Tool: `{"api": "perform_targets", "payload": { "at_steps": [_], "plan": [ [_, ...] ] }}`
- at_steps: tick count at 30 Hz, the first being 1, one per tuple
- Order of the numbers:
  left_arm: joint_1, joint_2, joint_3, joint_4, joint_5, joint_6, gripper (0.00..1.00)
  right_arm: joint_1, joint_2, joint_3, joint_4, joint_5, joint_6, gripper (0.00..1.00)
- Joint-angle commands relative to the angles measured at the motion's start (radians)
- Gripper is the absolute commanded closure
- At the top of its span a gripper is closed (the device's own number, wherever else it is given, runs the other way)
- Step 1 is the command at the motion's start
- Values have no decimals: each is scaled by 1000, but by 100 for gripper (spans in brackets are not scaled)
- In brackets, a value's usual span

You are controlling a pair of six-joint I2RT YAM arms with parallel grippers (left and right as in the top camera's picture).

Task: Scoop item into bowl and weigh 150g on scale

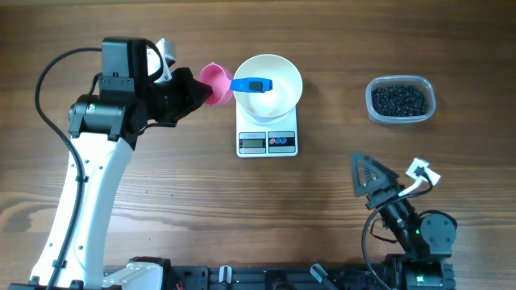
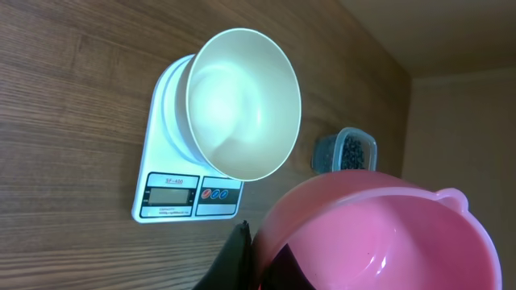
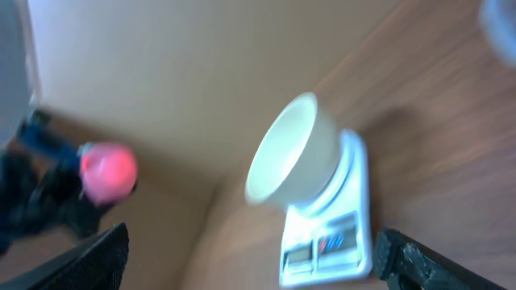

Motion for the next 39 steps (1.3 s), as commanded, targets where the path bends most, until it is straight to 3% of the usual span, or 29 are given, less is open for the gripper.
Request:
{"api": "perform_targets", "payload": {
  "at_steps": [1,7,15,20,24,27,33,39],
  "plan": [
    [-8,-8,5,10,15,-14,96,3,47,38,6,-175,-44,0],
    [-18,-4,4,3,11,-14,96,3,270,255,-56,-284,-202,0],
    [-29,-4,4,-5,8,-20,96,3,711,813,-634,-302,-629,0],
    [-93,1,-3,-12,-155,-13,96,4,954,1112,-937,-282,-777,0],
    [-179,25,-4,-12,-227,-13,96,10,1052,1153,-947,-312,-797,0],
    [-226,58,-4,-9,-245,-14,96,9,1133,1153,-942,-181,-620,0],
    [-282,162,-4,0,-244,-48,96,9,1299,1152,-943,-211,-642,0],
    [-283,175,-4,2,-244,-49,96,-27,1305,1154,-904,-314,-734,0]
  ]
}}
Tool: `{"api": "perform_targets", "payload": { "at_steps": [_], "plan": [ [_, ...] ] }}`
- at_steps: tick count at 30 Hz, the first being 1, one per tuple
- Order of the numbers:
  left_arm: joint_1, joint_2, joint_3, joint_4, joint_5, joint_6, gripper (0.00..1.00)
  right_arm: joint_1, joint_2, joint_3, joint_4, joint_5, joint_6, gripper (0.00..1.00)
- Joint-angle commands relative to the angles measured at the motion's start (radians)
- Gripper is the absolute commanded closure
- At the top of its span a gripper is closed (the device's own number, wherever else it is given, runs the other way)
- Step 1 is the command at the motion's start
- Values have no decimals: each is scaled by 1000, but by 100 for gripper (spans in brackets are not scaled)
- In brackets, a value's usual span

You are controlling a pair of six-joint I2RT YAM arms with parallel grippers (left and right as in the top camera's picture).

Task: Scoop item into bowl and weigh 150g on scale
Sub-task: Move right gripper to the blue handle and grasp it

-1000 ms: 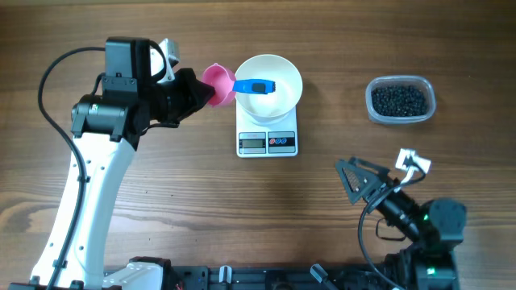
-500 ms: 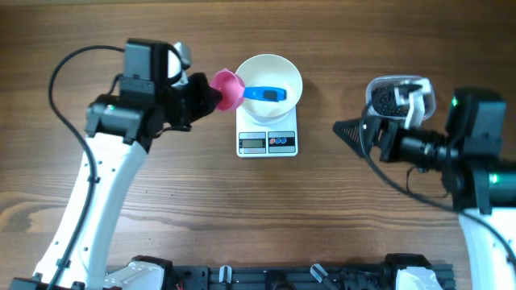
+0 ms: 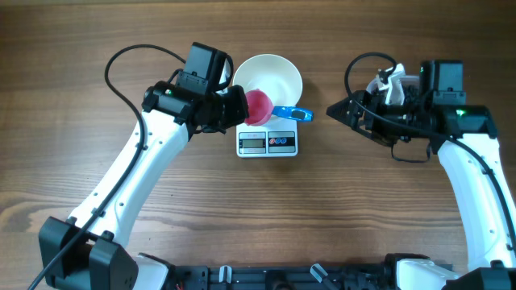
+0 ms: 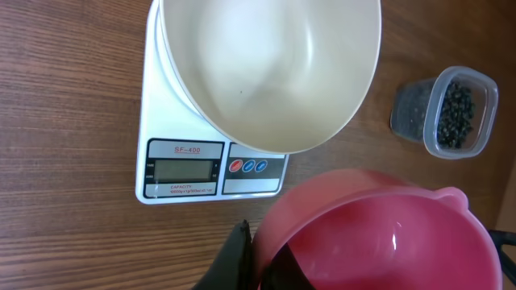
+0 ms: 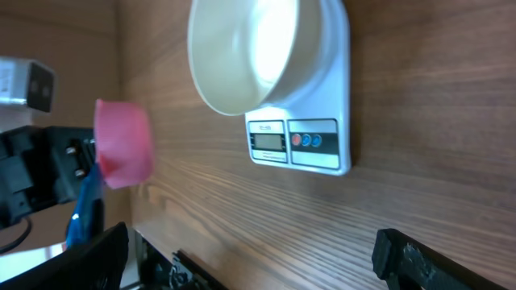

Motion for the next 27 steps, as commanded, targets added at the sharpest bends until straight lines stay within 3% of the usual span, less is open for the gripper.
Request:
{"api": "perform_targets", "payload": {
  "at_steps": [1,4,6,11,17,18,19,21,27],
  "plan": [
    [-5,-5,-2,5,-13,-23,96,-49,-16,18,11,-146,-49,0],
    [-20,-5,-2,8,-13,-81,96,-100,-17,18,41,-364,-122,0],
    [-38,-2,-2,13,-13,-90,96,-97,-17,18,41,-394,-144,1],
    [-115,3,-2,37,-22,-143,96,33,-17,18,37,-269,-68,33],
    [-154,23,-2,42,-73,-249,96,93,-17,18,107,-153,125,42],
    [-154,23,-2,45,-73,-251,96,96,-17,18,119,-154,146,48],
    [-155,23,-2,45,-74,-262,96,98,-17,18,128,-154,165,62],
    [-155,23,-2,53,-73,-265,96,100,-17,18,127,-164,165,73],
    [-156,23,-2,60,-69,-317,96,120,-17,18,140,-225,138,74]
  ]
}}
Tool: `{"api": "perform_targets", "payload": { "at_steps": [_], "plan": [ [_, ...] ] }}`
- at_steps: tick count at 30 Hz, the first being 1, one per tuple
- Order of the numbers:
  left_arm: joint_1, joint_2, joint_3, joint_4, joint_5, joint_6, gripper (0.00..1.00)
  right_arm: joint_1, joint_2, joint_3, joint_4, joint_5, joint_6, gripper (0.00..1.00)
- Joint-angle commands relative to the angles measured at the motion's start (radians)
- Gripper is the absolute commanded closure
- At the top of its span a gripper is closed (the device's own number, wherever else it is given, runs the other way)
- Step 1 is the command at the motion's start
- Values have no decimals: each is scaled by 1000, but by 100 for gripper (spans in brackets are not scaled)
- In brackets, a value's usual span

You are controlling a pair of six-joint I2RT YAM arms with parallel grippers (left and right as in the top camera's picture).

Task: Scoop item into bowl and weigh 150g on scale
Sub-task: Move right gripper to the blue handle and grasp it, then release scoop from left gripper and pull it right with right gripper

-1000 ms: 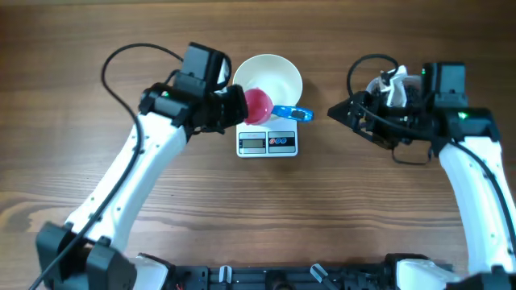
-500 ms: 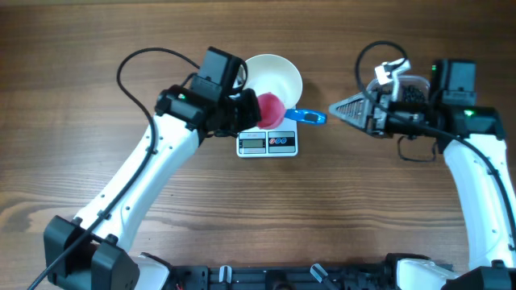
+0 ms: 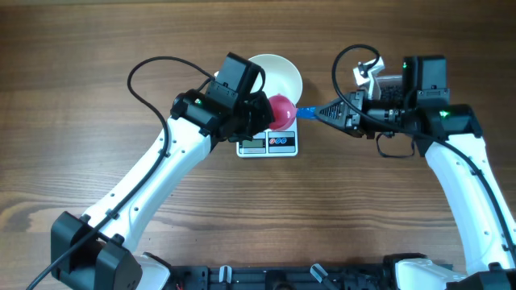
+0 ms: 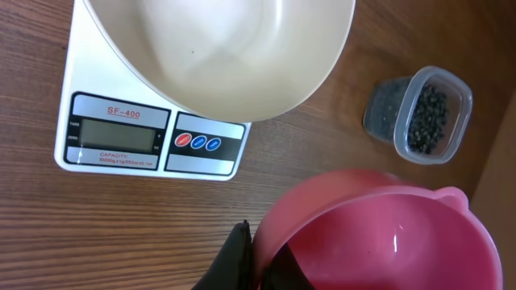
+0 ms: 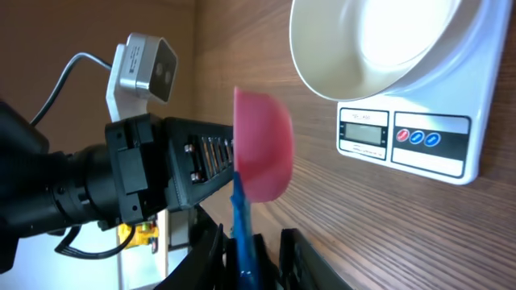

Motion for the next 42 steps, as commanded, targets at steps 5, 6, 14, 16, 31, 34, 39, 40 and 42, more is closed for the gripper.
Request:
{"api": "perform_targets", "payload": {
  "at_steps": [5,6,14,16,31,34,39,40,42],
  "plan": [
    [-6,9,-2,2,-5,-47,96,14,-16,18,31,-39,4,74],
    [-9,9,-2,2,-5,-47,96,13,-16,18,35,-40,9,74],
    [-10,9,-2,-13,-5,-46,96,13,-16,18,58,-42,25,79],
    [-11,9,-2,-13,-5,-43,96,13,-15,18,58,-42,25,79],
    [-10,9,-2,16,-9,58,96,13,-15,18,77,-38,30,78],
    [-10,9,-2,19,-8,58,96,14,-15,18,77,-38,32,78],
    [-10,9,-2,18,-5,39,96,14,-15,18,77,-38,44,78],
    [-10,9,-2,18,-5,31,96,14,-15,18,77,-38,48,79],
    [-10,9,-2,19,-5,24,96,14,-15,18,78,-38,48,78]
  ]
}}
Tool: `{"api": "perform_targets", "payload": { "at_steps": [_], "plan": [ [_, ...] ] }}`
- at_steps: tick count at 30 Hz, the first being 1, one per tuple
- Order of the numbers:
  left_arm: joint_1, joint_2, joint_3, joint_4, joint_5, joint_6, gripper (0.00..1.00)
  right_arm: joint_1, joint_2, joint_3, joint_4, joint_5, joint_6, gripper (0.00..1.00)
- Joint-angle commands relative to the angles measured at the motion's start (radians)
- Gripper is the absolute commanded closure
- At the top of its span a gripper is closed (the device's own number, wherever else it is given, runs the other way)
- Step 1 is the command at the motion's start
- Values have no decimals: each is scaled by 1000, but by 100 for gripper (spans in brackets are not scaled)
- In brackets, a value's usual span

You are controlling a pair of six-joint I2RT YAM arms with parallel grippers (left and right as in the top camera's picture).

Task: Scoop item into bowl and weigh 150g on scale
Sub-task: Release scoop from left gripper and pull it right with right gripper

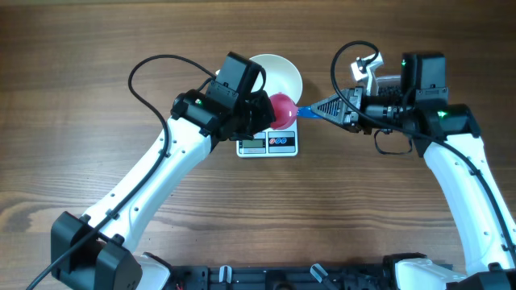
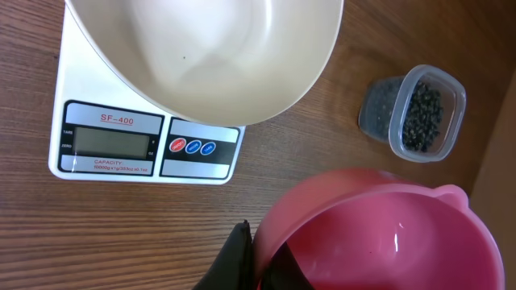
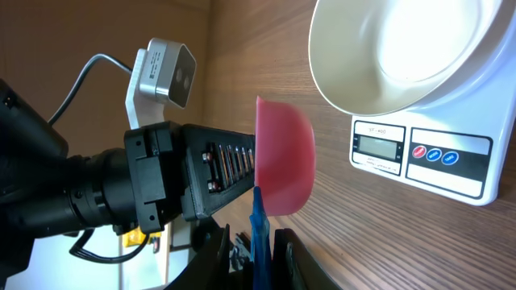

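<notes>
The scoop has a pink cup (image 1: pixel 280 111) and a blue handle (image 1: pixel 306 113). It hangs just above the scale (image 1: pixel 268 143), by the white bowl (image 1: pixel 274 71). My left gripper (image 1: pixel 260 113) is shut on the cup's rim (image 2: pixel 379 234). My right gripper (image 1: pixel 318 109) comes in from the right. In the right wrist view its fingers (image 3: pixel 280 242) stand shut on the handle (image 3: pixel 258 217), with the cup (image 3: pixel 284 157) beyond. The bowl (image 2: pixel 201 56) is empty. The tub of dark beans (image 2: pixel 415 113) shows only in the left wrist view.
The scale's display and buttons (image 2: pixel 145 149) face the front edge. In the overhead view my right arm (image 1: pixel 427 121) lies over the back right of the table. Cables loop off both arms.
The right gripper's fingers stand closer together on the blue handle, which now sits centred between them. The left gripper and the scoop have barely shifted.
First my left gripper held the scoop left of the bowl, and my right arm sat folded at the front right. Then the scoop was in front of the bowl, with the right gripper wide open to its right. Then its fingers flanked the handle, and now they grip it.
</notes>
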Motion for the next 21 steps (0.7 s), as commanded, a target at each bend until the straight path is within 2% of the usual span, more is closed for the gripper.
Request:
{"api": "perform_targets", "payload": {
  "at_steps": [1,9,11,13,15,16,18,20,21],
  "plan": [
    [-6,9,-2,3,-6,-2,96,5,-15,18,9,-23,12,78],
    [-6,9,-2,5,-6,-21,96,5,-15,18,11,-23,14,80],
    [-6,9,-2,7,-6,-21,96,5,-15,18,11,-23,12,85],
    [-6,9,-2,6,-6,-21,96,5,-15,18,12,-23,11,95],
    [-6,9,-2,6,-6,-21,96,5,-15,18,12,-23,4,96],
    [-6,9,-2,7,-6,-21,92,5,-15,18,12,-22,-8,96],
    [-6,9,-2,7,-6,-21,73,4,-15,18,12,-18,-13,96],
    [-6,9,-2,6,-6,-21,42,4,-15,18,12,0,-13,96],
    [-6,9,-2,6,-6,-20,23,4,-15,18,13,7,-14,96]
  ]
}}
